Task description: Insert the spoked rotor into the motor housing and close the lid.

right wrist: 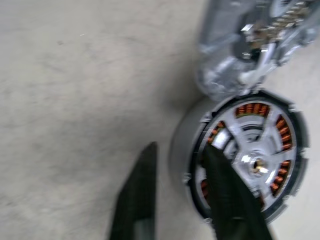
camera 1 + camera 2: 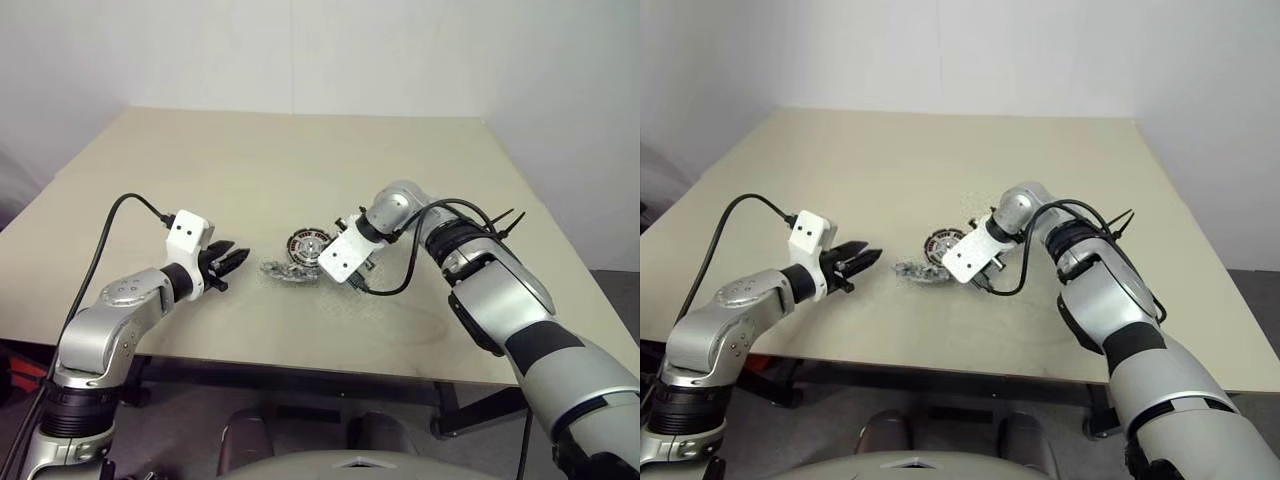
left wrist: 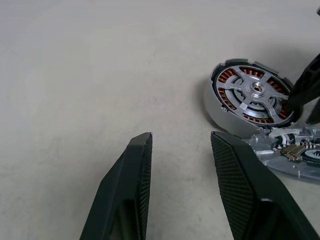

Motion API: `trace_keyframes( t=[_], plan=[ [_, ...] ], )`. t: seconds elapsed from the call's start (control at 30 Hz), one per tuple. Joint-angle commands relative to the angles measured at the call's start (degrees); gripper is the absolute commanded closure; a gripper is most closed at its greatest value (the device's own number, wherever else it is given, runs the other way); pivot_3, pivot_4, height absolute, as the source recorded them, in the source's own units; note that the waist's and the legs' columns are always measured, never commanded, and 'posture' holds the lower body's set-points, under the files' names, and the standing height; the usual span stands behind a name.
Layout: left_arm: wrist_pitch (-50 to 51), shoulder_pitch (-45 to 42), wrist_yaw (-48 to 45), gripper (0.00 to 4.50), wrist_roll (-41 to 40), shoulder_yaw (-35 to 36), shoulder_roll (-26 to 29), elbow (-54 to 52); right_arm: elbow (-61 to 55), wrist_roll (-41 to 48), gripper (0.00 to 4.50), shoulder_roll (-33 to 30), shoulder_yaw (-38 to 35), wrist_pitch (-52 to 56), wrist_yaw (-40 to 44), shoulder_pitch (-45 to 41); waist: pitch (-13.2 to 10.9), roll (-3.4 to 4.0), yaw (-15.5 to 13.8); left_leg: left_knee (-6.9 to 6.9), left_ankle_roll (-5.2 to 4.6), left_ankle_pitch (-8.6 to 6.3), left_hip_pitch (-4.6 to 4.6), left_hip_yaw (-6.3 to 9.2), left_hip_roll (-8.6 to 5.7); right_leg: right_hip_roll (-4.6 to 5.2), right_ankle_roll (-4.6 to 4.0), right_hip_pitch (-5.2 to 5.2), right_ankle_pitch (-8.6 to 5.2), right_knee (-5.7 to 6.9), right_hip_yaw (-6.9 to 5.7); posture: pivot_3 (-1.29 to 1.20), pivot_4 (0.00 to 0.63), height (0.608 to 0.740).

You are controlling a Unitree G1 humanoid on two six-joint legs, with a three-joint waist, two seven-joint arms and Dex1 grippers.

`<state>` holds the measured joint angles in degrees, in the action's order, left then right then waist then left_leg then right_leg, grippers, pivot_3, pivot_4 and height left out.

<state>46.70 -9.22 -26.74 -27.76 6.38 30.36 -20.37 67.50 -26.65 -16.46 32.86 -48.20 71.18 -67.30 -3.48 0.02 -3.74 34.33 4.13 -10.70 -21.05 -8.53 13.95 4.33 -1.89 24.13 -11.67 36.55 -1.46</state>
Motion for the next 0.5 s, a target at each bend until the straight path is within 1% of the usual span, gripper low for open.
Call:
trace_keyframes(
  t=[0.03,0.37,0.47,0.5],
  plan=[
    [-1.27,-0.33,0.2,2.53,0.14,1.28,0.14,-1.62,-0.33,-0.58,4.23,0.45,-0.34,0.42,-2.64,-2.06,0.0,0.0,0.02,0.0,0.0,0.0,0.0,0.0,0.0,0.0,-0.01,0.01,0.0,0.0,0.0,0.0,0.0,0.74],
    [-1.46,-0.28,0.26,2.53,0.31,1.19,0.05,-1.55,0.33,-1.17,4.23,0.12,-1.3,1.87,-6.04,-2.87,-0.02,0.02,0.49,0.0,0.01,0.0,-0.05,0.0,0.01,-0.02,-0.01,0.1,-0.01,0.11,0.02,0.0,0.0,0.74],
    [-1.65,-0.26,0.37,2.53,0.43,0.94,-0.18,-1.48,0.34,-0.25,4.23,0.23,-1.94,2.49,-5.45,-2.87,-0.02,0.02,0.77,0.0,0.01,0.01,-0.05,0.0,0.01,-0.02,-0.01,0.11,-0.01,0.11,0.02,0.0,0.0,0.74],
    [-1.71,-0.28,0.41,2.53,0.47,0.87,-0.26,-1.45,0.28,0.36,4.35,0.27,-2.32,2.92,-4.73,-2.8,-0.02,0.02,0.84,0.0,0.01,0.01,-0.05,0.0,0.01,-0.02,-0.01,0.11,-0.01,0.11,0.02,0.0,0.0,0.74]
  ],
)
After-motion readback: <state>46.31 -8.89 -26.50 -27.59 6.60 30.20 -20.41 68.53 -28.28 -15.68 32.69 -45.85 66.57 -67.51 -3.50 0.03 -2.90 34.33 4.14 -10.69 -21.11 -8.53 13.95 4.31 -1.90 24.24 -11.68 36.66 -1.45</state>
